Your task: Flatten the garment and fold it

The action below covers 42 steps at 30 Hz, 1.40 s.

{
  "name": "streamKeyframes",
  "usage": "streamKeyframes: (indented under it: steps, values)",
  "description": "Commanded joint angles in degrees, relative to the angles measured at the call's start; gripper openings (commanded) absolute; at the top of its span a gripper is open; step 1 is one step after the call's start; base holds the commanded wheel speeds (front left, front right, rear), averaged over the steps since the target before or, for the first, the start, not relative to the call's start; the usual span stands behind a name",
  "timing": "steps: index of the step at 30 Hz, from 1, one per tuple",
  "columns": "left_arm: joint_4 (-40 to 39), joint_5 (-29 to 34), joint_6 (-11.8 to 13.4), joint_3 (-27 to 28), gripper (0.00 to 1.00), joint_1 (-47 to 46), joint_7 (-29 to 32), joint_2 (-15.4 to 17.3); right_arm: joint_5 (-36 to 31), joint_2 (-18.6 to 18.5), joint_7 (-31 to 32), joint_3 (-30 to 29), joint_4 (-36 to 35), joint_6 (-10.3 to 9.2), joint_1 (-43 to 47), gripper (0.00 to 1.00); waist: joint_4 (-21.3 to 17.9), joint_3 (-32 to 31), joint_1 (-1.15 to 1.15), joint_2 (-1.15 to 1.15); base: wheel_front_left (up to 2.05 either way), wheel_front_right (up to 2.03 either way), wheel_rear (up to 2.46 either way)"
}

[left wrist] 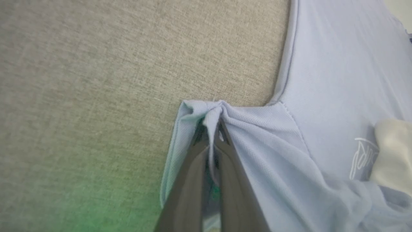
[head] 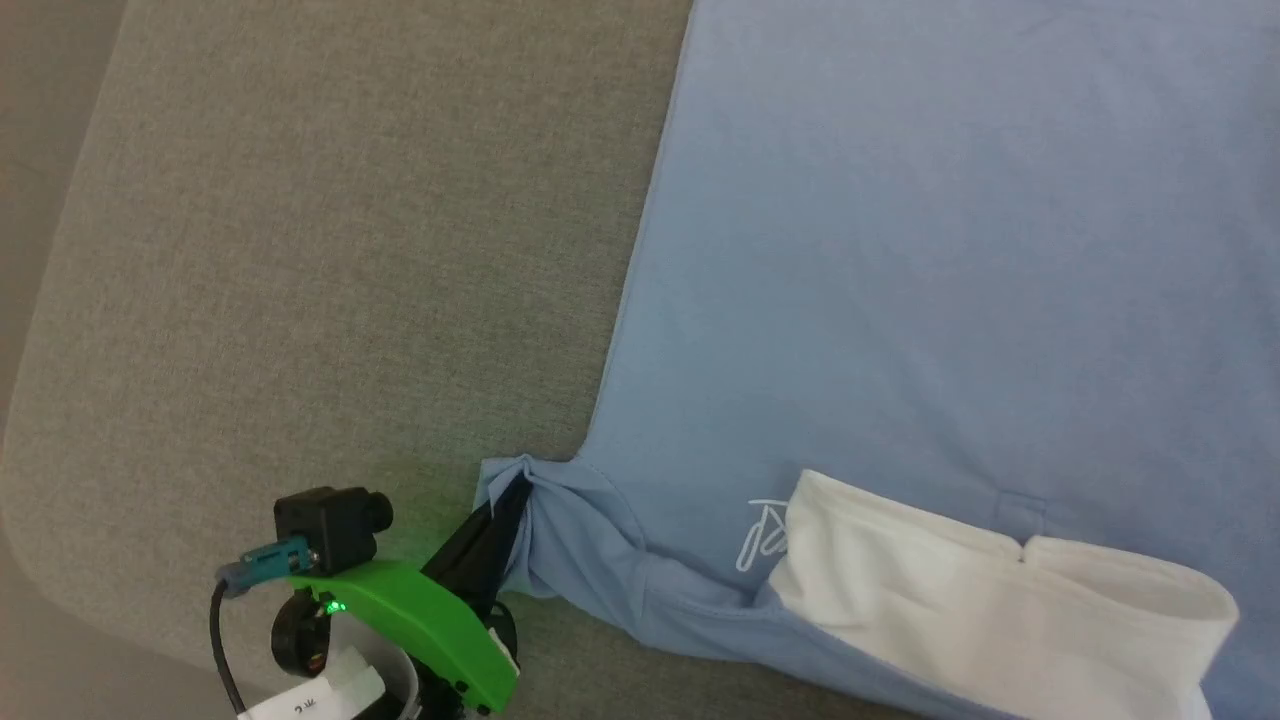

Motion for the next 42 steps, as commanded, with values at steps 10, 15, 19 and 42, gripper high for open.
streamKeyframes:
  steps: [10, 15, 19, 42]
  values:
    - [4.6, 0.2, 0.4, 0.4, 0.0, -1.1, -0.6, -0.2, -2.5, 3.0, 2.8, -2.3, -11.1, -0.08, 5.1, 0.0, 1.7, 0.8, -0.01, -0.01, 0.0, 0.0, 0.0]
    - [5.7, -0.2, 0.6, 0.9, 0.0, 0.0, -1.1, 0.1, 2.8, 1.6, -18.0, 2.2, -13.7, -0.08, 13.0, 0.0, -0.3, -4.6, -0.01, -0.01, 0.0, 0.0, 0.0]
    - [5.9, -0.2, 1.5, 1.6, 0.0, 2.3, -0.7, 1.0, 5.3, 2.2, -33.5, 3.7, -16.0, -0.08, 22.7, 0.0, -2.4, -10.3, -0.01, -0.01, 0.0, 0.0, 0.0]
    - [0.9, -1.2, 4.6, 3.3, 0.0, 11.6, 3.1, 4.6, 12.7, 15.9, -21.6, -14.5, -20.9, -0.08, 58.4, 0.0, -12.5, -22.8, -0.01, -0.01, 0.0, 0.0, 0.0]
